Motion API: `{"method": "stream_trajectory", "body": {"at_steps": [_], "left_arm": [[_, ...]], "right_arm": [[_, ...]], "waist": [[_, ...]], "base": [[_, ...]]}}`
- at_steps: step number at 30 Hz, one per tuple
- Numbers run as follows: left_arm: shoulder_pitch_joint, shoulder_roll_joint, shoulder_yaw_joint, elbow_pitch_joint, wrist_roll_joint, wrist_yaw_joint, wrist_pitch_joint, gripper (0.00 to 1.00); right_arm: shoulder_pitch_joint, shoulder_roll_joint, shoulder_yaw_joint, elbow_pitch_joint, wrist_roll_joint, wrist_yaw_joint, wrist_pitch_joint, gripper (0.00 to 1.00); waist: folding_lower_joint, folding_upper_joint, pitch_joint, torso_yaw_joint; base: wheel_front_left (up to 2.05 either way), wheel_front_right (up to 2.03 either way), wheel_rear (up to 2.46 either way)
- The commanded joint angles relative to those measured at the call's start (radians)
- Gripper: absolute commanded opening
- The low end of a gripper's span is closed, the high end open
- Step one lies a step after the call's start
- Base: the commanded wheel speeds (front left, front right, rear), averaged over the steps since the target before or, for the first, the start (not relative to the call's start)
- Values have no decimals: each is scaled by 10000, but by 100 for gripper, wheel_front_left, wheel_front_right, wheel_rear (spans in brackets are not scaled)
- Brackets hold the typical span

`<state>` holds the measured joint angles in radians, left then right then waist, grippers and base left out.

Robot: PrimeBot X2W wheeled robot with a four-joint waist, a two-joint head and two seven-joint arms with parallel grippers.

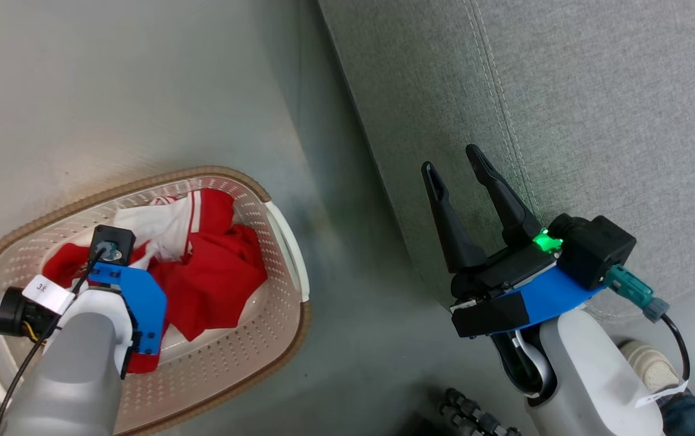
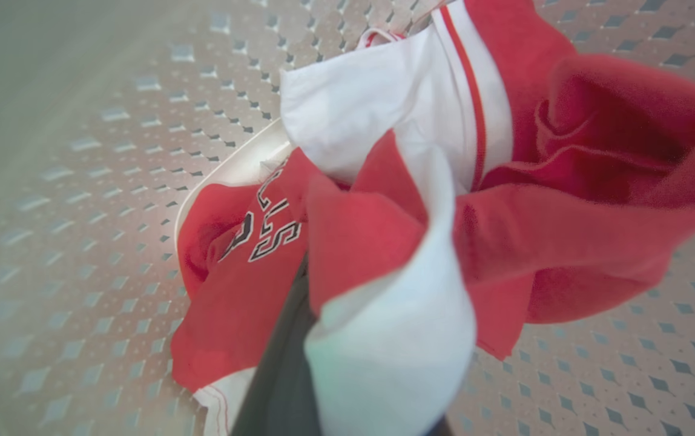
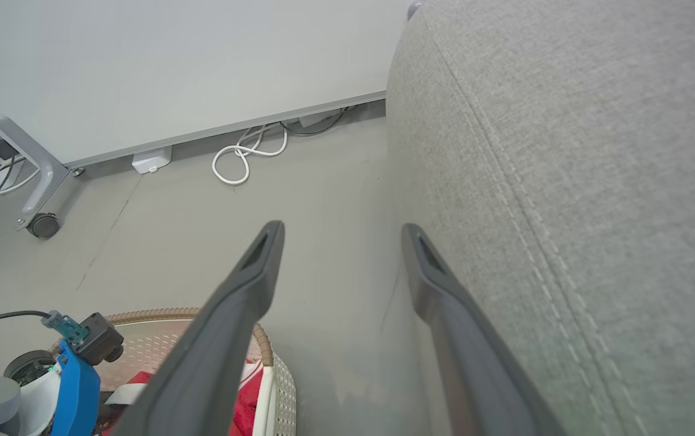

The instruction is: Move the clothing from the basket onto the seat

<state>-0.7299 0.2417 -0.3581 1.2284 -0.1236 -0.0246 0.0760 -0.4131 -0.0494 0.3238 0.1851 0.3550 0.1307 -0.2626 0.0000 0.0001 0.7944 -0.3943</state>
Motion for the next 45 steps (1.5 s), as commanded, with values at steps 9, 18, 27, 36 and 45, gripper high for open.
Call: {"method": "stream_trajectory", "body": {"at_steps": [9,18,27,36,45], "left_arm": [[248,-657,-147,207,-316,-438,-335,0],[968,-1304,-358,320,-647,-881,-1191,0],[1575,-1813,-862,106,-1226,-1083,-2285,0],[1515,-1902,-2543,-2460,-3250,-1055,-2718,0],[540,-1907,-3418,-4174,-4411,-1039,-2629,0]], "right_arm": [[-43,-18,-247,378,-300,3,-33,100],[423,-10,-378,949,-867,4,-34,100],[1137,-20,-837,1625,-1376,3,-24,100],[1995,-21,-1367,1590,-1710,1,364,100],[2657,-23,-1868,1049,-1854,1,839,100]], "waist": [[0,-1,-1251,606],[0,-1,-3214,1528],[0,-1,-5092,2531],[0,-1,-6473,3615],[0,-1,-7276,4415]], "base": [[0,0,0],[0,0,0],[0,0,0],[0,0,0],[0,0,0]]}}
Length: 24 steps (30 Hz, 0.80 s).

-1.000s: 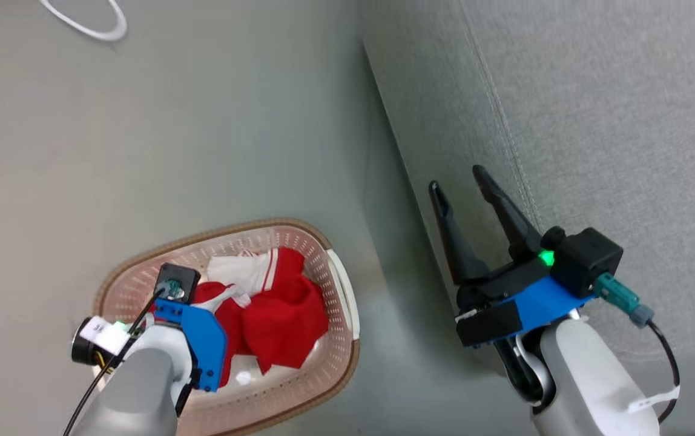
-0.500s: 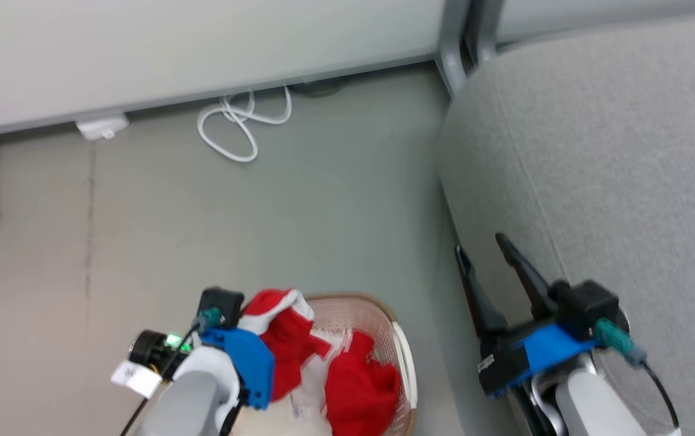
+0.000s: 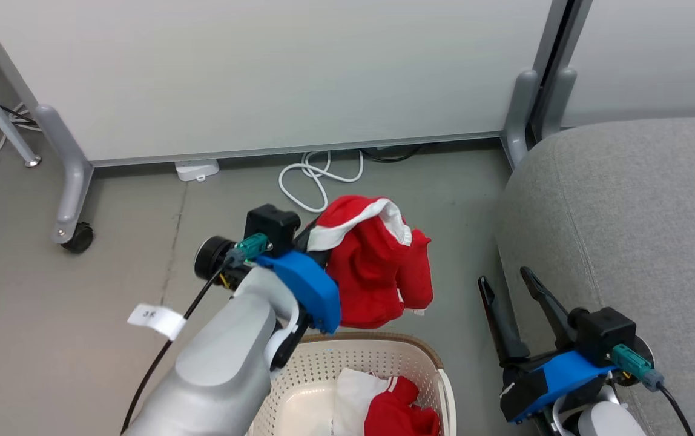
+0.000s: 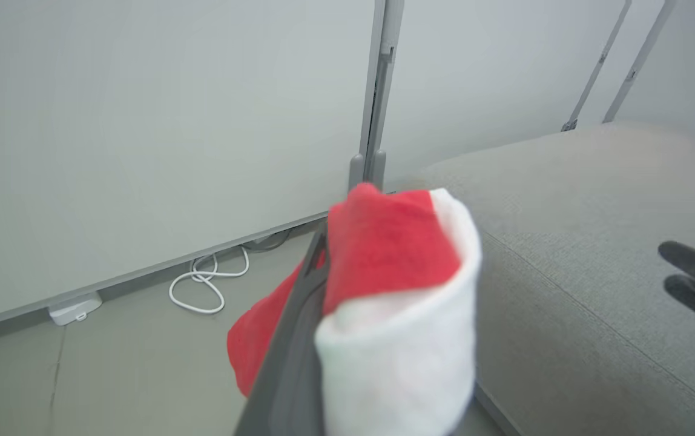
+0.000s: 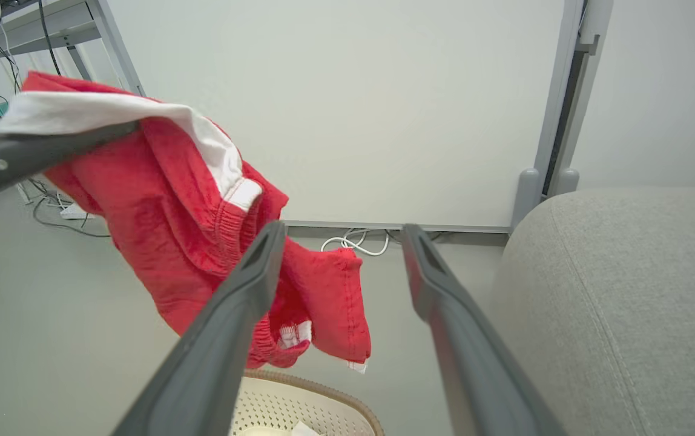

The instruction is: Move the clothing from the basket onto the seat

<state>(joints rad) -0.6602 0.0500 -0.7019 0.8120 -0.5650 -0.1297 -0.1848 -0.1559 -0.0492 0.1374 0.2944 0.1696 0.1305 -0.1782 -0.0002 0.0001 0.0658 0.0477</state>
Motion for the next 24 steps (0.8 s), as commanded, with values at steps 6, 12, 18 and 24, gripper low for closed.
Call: {"method": "stream_trajectory", "body": {"at_steps": [6,12,18,24], "left_arm": [[-1068,7,-675,-807,-584,135,338,0],[-1685,6,-1286,-1249,-1119,408,456,0],[-1950,6,-1819,-1365,-1567,610,386,0],[-2156,7,-2330,-1311,-1919,737,311,0]], "right_arm": [[277,-23,124,-235,49,3,232,100],[386,-23,399,-427,90,5,379,100],[408,-23,548,-491,130,5,452,100],[347,-23,657,-415,224,5,486,100]], "waist": [[2,-1,-238,231],[2,-1,-331,176],[2,-1,-318,24],[2,-1,-286,-53]], "base": [[0,0,0],[0,0,0],[0,0,0],[0,0,0]]}}
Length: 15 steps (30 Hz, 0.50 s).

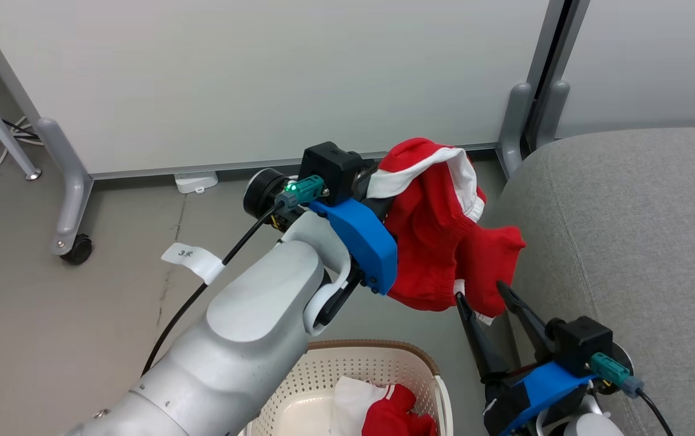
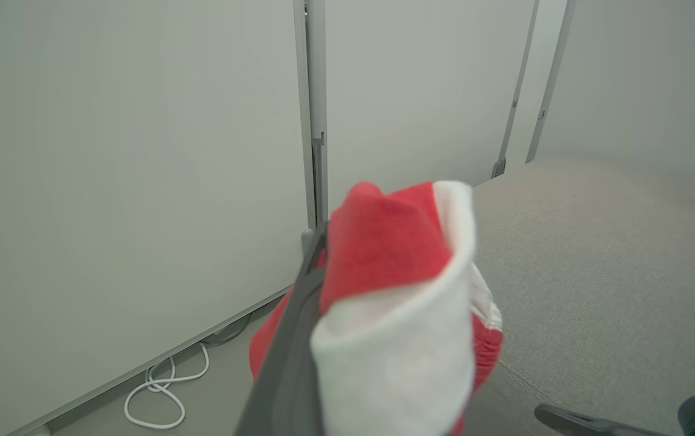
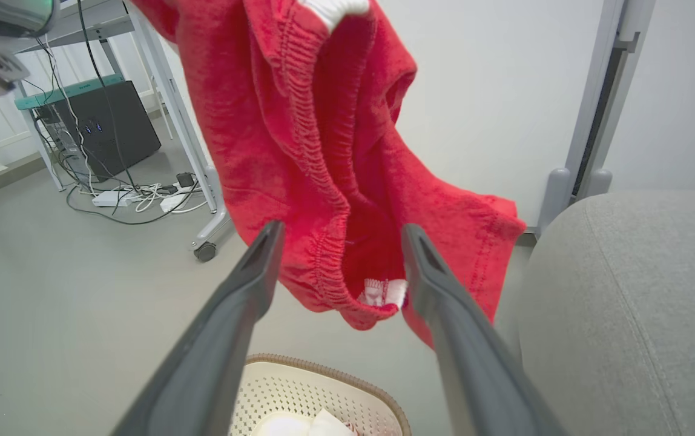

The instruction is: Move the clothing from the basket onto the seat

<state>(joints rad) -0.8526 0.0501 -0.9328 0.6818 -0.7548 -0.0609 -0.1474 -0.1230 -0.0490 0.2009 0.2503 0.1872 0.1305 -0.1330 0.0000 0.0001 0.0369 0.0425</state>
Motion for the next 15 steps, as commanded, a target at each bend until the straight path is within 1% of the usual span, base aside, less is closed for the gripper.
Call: {"method": "stream_trajectory", "body": {"at_steps": [1,7,12,15], "left_arm": [[-255,5,-96,-23,-70,66,-76,0],[-464,7,-516,-76,-466,125,-159,0],[-647,5,-813,-70,-729,178,-238,0],[-698,5,-948,-70,-837,186,-280,0]], "right_arm": [[-51,-25,57,44,45,3,52,100],[-764,-25,487,357,62,5,233,100],[-1809,-27,1219,1194,396,3,502,100],[-2286,-27,1515,1645,680,5,471,100]], "waist": [[0,-1,14,-8],[0,-1,111,-31],[0,-1,173,-46],[0,-1,185,-33]], "base": [[0,0,0],[0,0,0],[0,0,0],[0,0,0]]}}
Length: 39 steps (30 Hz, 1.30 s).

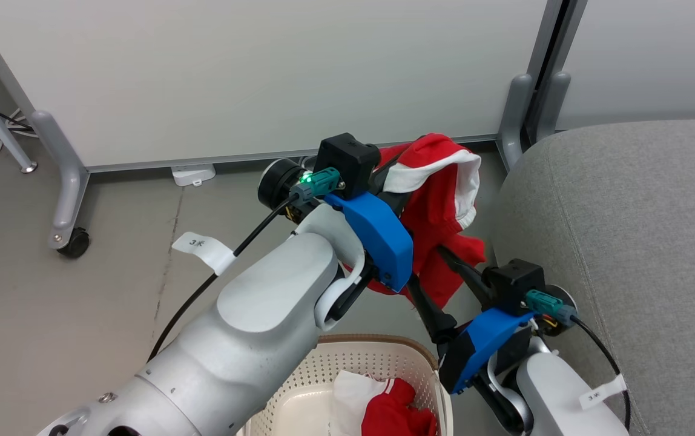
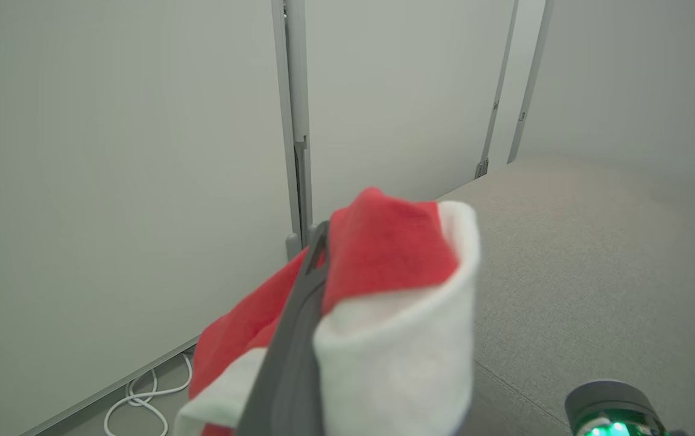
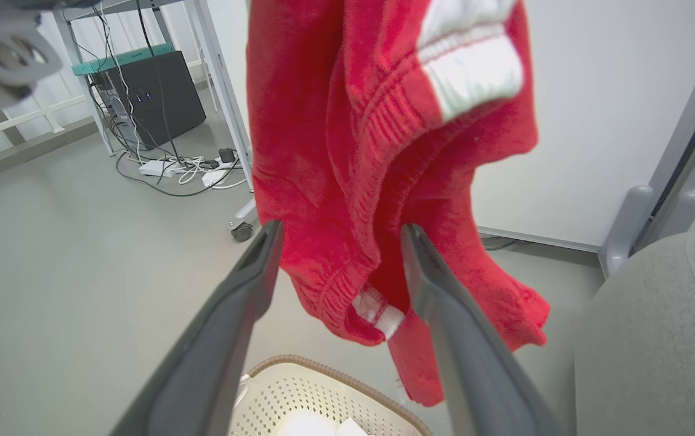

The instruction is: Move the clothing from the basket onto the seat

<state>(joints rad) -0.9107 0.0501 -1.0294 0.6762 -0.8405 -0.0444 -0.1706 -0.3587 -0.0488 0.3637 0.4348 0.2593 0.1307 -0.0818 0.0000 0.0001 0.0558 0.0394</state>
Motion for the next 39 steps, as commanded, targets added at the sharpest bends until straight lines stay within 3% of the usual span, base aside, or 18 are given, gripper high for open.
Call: {"method": "stream_trajectory", "body": {"at_steps": [1,11,20,21,22,24,25,39], "left_arm": [[-156,5,-52,-21,-36,22,-62,0],[-454,2,-749,-260,-580,85,-172,0],[-599,3,-1348,-528,-1035,161,-272,0],[-607,5,-1391,-532,-1083,184,-275,0],[-614,5,-1442,-533,-1117,207,-293,0],[-633,3,-1544,-539,-1211,221,-317,0],[-644,3,-1595,-531,-1255,236,-342,0],[-758,5,-1903,-104,-1642,344,-559,0]], "right_arm": [[-167,-29,54,94,31,1,-24,100],[-1852,-29,915,2475,693,3,-476,100],[-2735,-27,1398,3705,1445,1,-1066,100],[-2774,-26,1480,3785,1534,3,-1096,97],[-2803,-26,1596,3846,1688,1,-1122,60],[-2889,-27,1833,3959,1905,3,-1148,6],[-2898,-27,1961,4013,1987,3,-1165,0],[-3023,-27,2710,4486,2535,3,-1519,0]], "waist": [[0,-1,4,12],[0,-1,57,294],[0,-1,-31,346],[0,-1,-52,339],[0,-1,-75,333],[0,-1,-106,316],[0,-1,-118,309],[0,-1,-170,159]], "base": [[0,0,0],[0,0,0],[0,0,0],[0,0,0],[0,0,0],[0,0,0],[0,0,0],[0,0,0]]}}
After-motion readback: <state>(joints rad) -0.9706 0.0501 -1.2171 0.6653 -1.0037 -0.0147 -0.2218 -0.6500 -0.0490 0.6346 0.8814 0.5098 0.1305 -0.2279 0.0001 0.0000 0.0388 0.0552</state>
